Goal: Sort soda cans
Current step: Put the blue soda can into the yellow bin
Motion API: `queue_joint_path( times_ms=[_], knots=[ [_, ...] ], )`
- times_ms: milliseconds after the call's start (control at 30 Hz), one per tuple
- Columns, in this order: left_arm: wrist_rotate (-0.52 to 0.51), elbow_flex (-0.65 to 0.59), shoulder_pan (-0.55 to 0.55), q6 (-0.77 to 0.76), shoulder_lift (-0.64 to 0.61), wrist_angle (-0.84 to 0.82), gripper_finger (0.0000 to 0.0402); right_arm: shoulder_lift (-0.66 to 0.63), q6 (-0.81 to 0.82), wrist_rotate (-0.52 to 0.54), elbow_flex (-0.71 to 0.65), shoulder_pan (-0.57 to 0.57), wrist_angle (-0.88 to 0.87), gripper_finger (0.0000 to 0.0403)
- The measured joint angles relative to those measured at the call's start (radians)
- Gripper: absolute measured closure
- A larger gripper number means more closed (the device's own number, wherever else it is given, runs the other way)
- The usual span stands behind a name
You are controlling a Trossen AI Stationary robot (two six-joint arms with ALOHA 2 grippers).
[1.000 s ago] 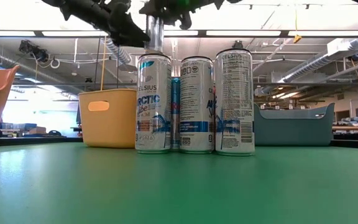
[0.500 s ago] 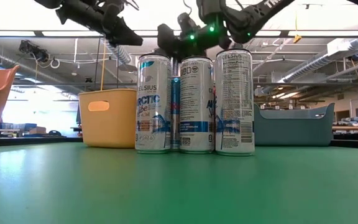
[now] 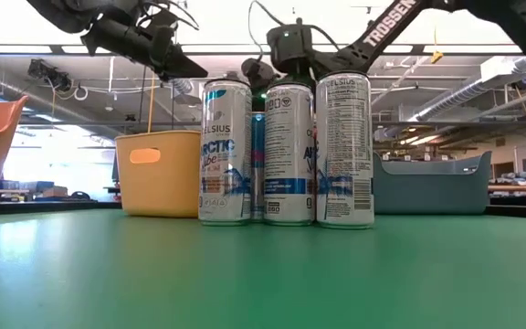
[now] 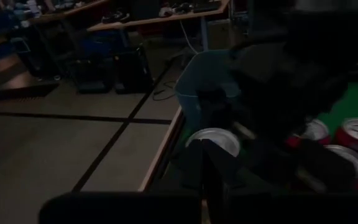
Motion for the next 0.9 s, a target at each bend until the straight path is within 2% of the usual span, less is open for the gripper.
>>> queue_joint_path(
  times_ms=[233,400,600,700,900],
  knots=[
    [0.008,0.0,0.011,0.003,0.0,-0.005,0.0396,0.098,0.024,0.017,0.086,0.017,0.001,0.0181],
    [0.008,0.0,0.013,0.003,-0.002,0.004,0.0396,0.21,0.03,-0.013,0.261,0.021,0.013,0.0181],
    [0.007,0.0,0.047,0.003,-0.02,-0.002,0.0396,0.361,0.017,0.014,0.539,0.018,-0.21,0.0181],
    [0.013,0.0,0.067,0.002,-0.035,-0.003,0.0396,0.39,0.012,0.043,0.627,0.013,-0.266,0.0181],
    [0.048,0.0,0.09,0.0,-0.045,-0.008,0.0397,0.392,-0.005,0.086,0.64,-0.009,-0.324,0.0181]
  ],
)
